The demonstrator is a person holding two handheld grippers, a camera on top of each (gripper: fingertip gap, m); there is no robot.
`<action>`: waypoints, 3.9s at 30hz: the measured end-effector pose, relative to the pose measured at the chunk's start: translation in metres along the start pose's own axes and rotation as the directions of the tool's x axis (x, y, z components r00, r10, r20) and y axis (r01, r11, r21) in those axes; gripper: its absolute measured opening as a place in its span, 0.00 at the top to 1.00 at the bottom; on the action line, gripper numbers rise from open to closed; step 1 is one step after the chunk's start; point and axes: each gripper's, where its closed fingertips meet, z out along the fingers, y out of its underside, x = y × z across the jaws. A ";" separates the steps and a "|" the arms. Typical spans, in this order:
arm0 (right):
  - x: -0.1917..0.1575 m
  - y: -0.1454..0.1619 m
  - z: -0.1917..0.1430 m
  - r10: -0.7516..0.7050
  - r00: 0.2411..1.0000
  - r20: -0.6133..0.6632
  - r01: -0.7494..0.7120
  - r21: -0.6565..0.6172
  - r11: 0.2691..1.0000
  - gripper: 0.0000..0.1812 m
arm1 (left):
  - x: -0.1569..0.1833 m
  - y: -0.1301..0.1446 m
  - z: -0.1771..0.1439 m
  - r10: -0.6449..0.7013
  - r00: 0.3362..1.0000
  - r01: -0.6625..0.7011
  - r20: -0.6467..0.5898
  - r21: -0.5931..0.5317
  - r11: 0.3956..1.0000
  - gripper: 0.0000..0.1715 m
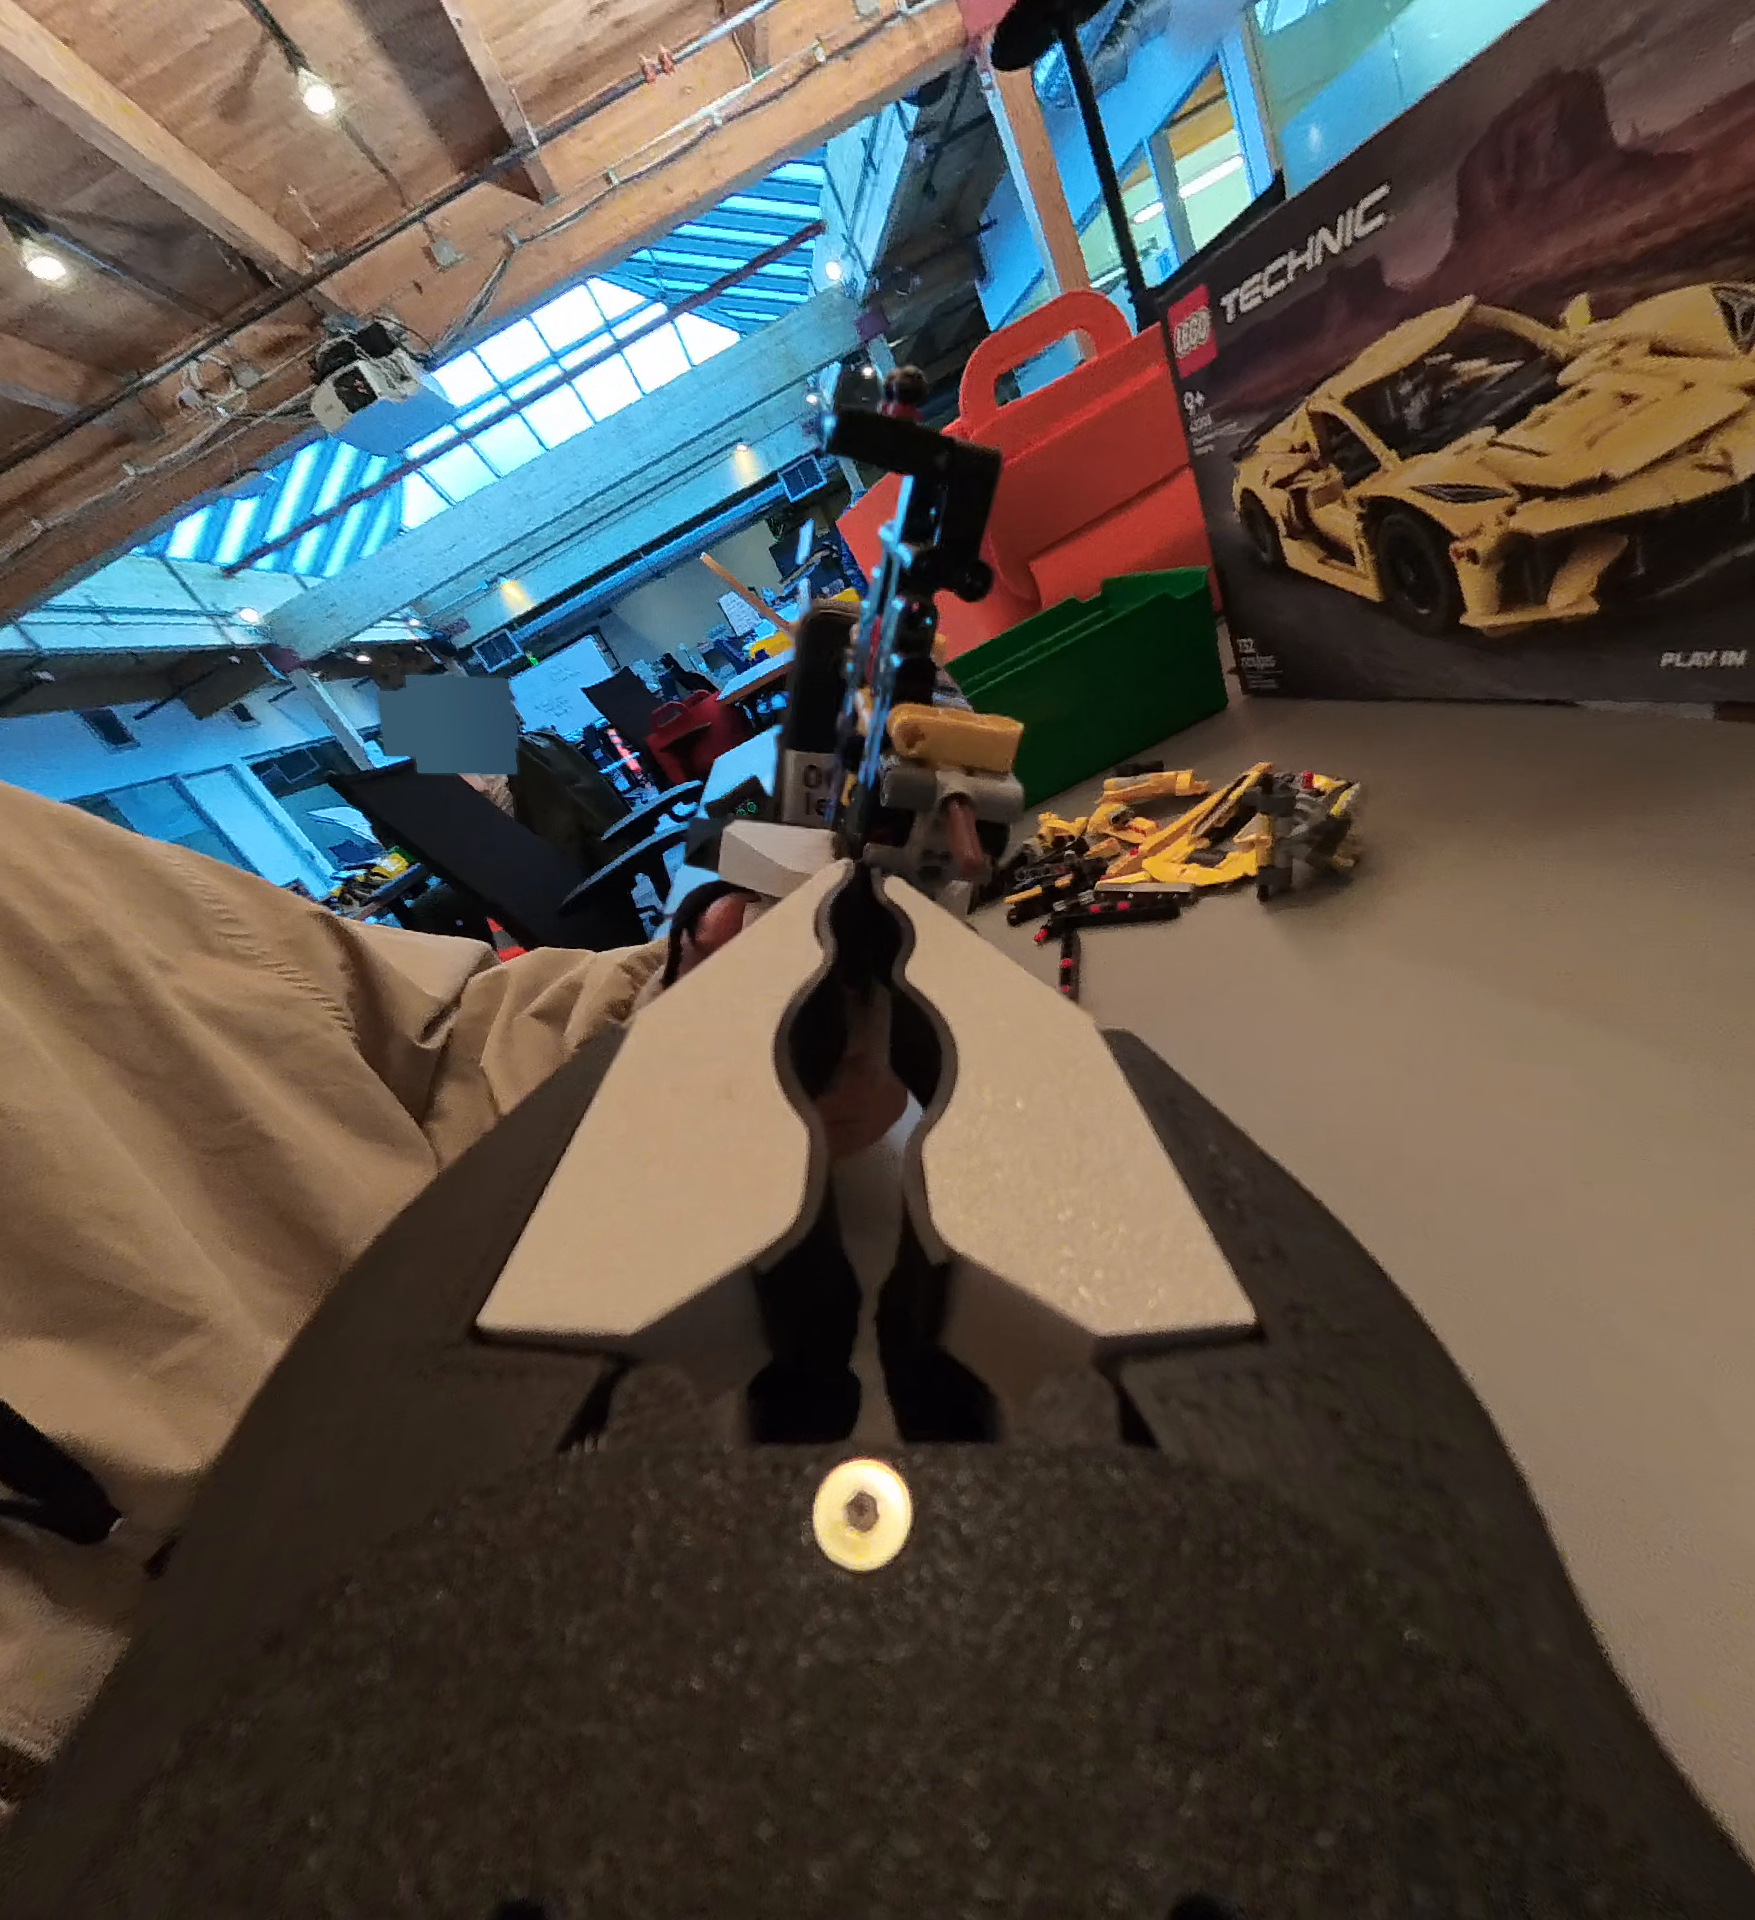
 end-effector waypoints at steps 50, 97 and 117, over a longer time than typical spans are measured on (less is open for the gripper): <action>0.017 -0.002 -0.019 0.101 0.995 -0.008 -0.101 -0.048 0.994 0.99 | -0.007 0.011 -0.012 0.024 1.000 -0.024 -0.001 -0.205 0.979 0.92; 0.025 -0.027 -0.018 -0.392 0.856 -0.337 0.398 -0.056 0.916 0.80 | -0.068 0.017 -0.019 0.842 0.431 -0.625 0.324 -0.566 0.538 0.92; 0.040 -0.013 -0.024 -0.821 0.383 -0.424 0.674 -0.480 0.562 0.93 | -0.073 0.035 -0.020 0.771 0.568 -0.524 0.287 -0.597 0.608 0.92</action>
